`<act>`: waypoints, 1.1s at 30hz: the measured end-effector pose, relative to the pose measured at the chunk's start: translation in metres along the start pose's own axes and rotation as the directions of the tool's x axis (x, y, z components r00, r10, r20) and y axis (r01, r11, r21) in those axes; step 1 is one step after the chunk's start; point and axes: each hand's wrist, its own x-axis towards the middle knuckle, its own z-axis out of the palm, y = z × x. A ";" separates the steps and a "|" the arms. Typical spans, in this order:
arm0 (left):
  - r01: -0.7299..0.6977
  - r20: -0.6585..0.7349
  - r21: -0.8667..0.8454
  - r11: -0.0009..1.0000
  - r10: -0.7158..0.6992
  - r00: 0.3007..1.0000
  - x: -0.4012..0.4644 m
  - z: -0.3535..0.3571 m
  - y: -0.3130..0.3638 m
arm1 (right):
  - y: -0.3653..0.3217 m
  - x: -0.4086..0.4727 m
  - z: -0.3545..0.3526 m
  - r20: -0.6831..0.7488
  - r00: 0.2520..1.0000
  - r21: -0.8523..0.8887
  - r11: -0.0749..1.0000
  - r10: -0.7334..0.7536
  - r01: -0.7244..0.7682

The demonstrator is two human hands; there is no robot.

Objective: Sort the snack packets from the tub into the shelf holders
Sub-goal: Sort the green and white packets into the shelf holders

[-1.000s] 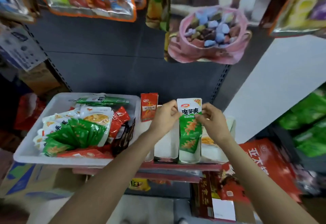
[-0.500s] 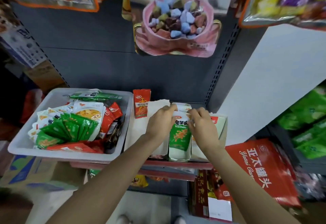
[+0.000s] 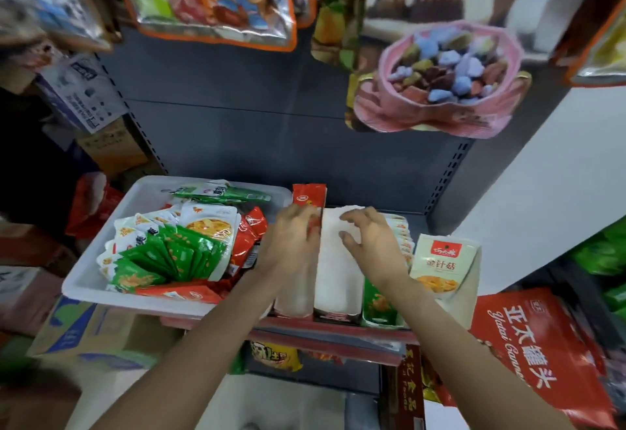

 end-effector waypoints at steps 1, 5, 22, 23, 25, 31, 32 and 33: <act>0.030 -0.028 0.014 0.999 -0.030 0.999 0.002 -0.011 -0.015 | -0.012 0.007 0.008 0.008 1.000 0.030 0.999 -0.011 0.011; 0.172 -0.058 0.110 0.979 -0.166 0.984 0.013 -0.051 -0.080 | -0.063 0.038 0.049 0.059 0.998 0.099 0.995 -0.029 0.023; 0.295 0.106 0.017 0.955 -0.295 0.950 0.033 -0.085 -0.194 | -0.125 0.106 0.131 0.127 0.992 -0.054 0.998 0.025 -0.018; 0.306 0.079 -0.022 0.952 -0.303 0.950 0.034 -0.085 -0.193 | -0.126 0.104 0.127 0.126 0.992 -0.011 1.000 0.026 -0.025; 0.318 0.012 -0.089 0.944 -0.318 0.948 0.033 -0.085 -0.187 | -0.126 0.097 0.116 0.080 0.996 0.074 0.996 0.036 -0.042; 0.394 0.006 -0.422 0.817 -0.432 0.902 0.031 -0.075 -0.152 | -0.112 0.078 0.084 0.008 0.975 0.561 0.806 0.221 -0.187; 0.397 0.036 -0.502 0.768 -0.440 0.897 0.033 -0.072 -0.146 | -0.110 0.073 0.079 0.059 0.967 0.674 0.705 0.248 -0.222; 0.389 0.065 -0.600 0.699 -0.441 0.895 0.035 -0.069 -0.139 | -0.107 0.069 0.073 0.098 0.963 0.748 0.620 0.249 -0.237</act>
